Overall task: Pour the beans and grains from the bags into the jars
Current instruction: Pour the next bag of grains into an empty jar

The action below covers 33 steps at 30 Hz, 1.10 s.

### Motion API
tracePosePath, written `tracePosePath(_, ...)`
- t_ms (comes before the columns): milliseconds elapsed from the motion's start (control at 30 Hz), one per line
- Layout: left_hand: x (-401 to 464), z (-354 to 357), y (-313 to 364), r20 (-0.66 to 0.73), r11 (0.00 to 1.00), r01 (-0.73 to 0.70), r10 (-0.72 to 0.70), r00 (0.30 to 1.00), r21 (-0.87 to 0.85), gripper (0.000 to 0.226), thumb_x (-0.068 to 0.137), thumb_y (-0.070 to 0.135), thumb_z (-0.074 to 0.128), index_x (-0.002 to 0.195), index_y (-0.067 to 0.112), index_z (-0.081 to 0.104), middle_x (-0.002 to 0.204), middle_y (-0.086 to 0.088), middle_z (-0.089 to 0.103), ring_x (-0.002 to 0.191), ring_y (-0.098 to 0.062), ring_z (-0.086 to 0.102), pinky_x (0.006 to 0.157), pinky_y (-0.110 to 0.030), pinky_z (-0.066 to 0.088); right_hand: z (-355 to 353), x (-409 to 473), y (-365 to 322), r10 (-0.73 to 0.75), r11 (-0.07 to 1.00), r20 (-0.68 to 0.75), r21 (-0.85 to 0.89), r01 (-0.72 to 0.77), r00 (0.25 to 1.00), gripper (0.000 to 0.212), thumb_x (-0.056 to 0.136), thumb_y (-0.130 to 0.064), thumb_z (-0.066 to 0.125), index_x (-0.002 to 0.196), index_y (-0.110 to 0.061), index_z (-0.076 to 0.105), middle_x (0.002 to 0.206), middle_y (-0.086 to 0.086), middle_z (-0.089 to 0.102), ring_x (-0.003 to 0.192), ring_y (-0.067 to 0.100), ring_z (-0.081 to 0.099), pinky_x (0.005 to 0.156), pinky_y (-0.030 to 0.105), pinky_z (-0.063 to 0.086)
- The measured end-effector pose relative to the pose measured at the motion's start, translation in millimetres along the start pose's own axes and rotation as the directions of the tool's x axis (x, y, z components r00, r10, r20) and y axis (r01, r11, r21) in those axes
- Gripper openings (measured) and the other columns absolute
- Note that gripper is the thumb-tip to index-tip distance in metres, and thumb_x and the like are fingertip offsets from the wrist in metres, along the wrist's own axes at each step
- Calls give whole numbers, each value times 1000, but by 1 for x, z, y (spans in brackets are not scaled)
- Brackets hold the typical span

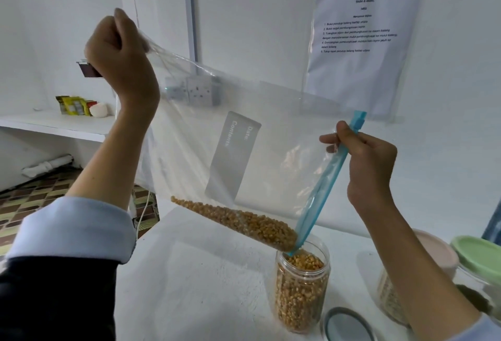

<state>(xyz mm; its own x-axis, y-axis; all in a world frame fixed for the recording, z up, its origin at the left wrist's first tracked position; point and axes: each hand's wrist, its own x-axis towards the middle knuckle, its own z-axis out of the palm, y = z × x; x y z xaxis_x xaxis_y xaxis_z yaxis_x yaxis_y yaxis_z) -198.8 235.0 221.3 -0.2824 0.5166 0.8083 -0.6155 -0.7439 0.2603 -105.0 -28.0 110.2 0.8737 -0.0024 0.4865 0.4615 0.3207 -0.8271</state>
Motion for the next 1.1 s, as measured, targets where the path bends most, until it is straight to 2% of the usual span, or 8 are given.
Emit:
tracePosePath(200,-2,0,1,3,1000,16,-16,1000,-17,43,86,14,42,46,26,34,34,17,37,39,-1,32,49,-17,28,-3,-1,-2,5,1000,-30,18,-4,1000,21,89,-23,65,70,-14,70,65,-10,71,61,9,63,70,16,51)
tracePosePath(300,-3,-1,1,-1,1000,16,-16,1000,-23,44,87,14,42,46,27,34,34,17,37,39,0,33,49,-16,29,-3,-2,-1,35,999,11,19,-35,999,21,88,-22,65,70,-13,70,66,-6,72,61,12,64,74,20,52)
tracePosePath(433,-6,0,0,6,999,17,-17,1000,-28,44,88,13,41,47,27,34,34,18,37,38,1,33,49,-13,28,-5,-1,1,10,999,-27,38,-8,1000,20,89,-21,65,70,-14,70,66,-7,72,63,12,64,72,17,51)
tracePosePath(500,-5,0,1,7,1000,10,-10,1000,-20,42,87,18,42,46,26,34,34,17,37,39,0,32,49,-14,27,-4,0,2,22,1000,12,22,-22,1000,19,89,-22,65,73,-14,70,67,-8,72,64,9,64,70,10,48)
tracePosePath(600,-6,1,1,6,1000,23,-23,1000,-22,43,87,19,43,46,27,33,35,17,36,39,-1,31,49,-16,27,-5,2,4,19,1000,-15,21,-19,1000,18,89,-23,64,77,-12,70,66,-11,72,66,3,65,70,5,46)
tracePosePath(733,-9,4,0,18,999,36,-35,999,-39,46,88,15,45,46,28,31,35,16,34,40,-1,29,48,-19,25,-5,2,5,46,999,61,7,-46,997,17,89,-23,64,77,-13,71,67,-12,72,69,-4,64,68,0,42)
tracePosePath(1033,-12,6,0,14,997,54,-53,998,-57,48,88,14,45,45,32,33,35,17,35,40,-1,30,48,-19,26,-6,8,10,60,998,-35,11,-59,998,19,89,-24,64,74,-14,70,69,-10,72,68,1,64,72,7,47)
tracePosePath(1100,-13,6,-3,13,998,48,-48,999,-44,47,88,14,45,46,30,32,34,17,35,39,0,30,48,-18,25,-6,9,10,76,997,12,-13,-76,997,17,88,-24,65,76,-14,70,74,-7,73,70,2,65,74,9,47)
